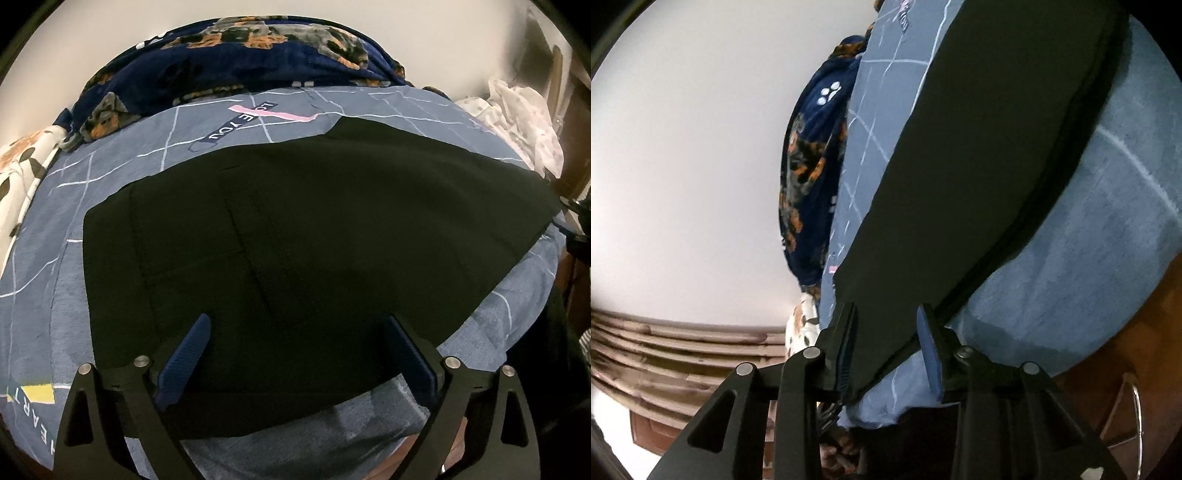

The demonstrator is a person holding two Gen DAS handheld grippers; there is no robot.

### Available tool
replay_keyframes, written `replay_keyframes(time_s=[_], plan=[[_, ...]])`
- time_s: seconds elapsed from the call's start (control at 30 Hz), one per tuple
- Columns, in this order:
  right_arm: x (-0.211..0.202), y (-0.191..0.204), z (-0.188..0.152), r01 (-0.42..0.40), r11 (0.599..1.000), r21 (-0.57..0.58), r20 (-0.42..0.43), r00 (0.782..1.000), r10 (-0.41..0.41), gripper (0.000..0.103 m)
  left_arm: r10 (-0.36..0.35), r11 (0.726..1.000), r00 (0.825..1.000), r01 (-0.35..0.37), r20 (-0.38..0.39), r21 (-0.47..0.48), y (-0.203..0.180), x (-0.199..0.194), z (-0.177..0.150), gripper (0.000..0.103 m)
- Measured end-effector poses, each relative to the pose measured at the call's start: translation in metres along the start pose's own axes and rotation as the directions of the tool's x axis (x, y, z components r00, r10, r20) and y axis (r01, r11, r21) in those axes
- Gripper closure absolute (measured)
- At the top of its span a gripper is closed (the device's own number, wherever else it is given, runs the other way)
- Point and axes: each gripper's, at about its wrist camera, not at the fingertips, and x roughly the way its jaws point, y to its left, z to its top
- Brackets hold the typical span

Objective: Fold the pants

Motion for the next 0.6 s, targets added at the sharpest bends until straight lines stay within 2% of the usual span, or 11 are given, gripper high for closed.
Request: replay_keyframes(time_s=[0.2, 0.5, 0.57, 0.6], plan=[[0.005, -0.009, -0.004, 0.093, 0.996, 0.014, 0.002, 0.996, -0.094, 0.062, -0.006, 1.000, 1.000, 0.006, 0.014, 0.000, 0.000, 0.000, -0.001, 0.008], [-0.002, -0.007, -0.001, 0.071, 0.997, 0.021, 0.046, 0.996, -0.072, 0.059, -0.018, 1.000, 0.999, 0.018, 0.026, 0.001, 0.001, -0.001, -0.003, 0.007], [0.001, -0.009, -0.001, 0.084, 0.996, 0.035, 0.039, 0.996, -0.085, 0.051, -0.020, 1.000, 0.999, 0.019, 0.028, 0.003, 0.001, -0.001, -0.004, 0.007], [0.002, -0.013, -0.001, 0.090, 0.994, 0.055, 0.041, 0.995, -0.092, 0.051, -0.019, 1.000, 0.999, 0.019, 0.028, 0.005, 0.001, -0.001, -0.004, 0.006]])
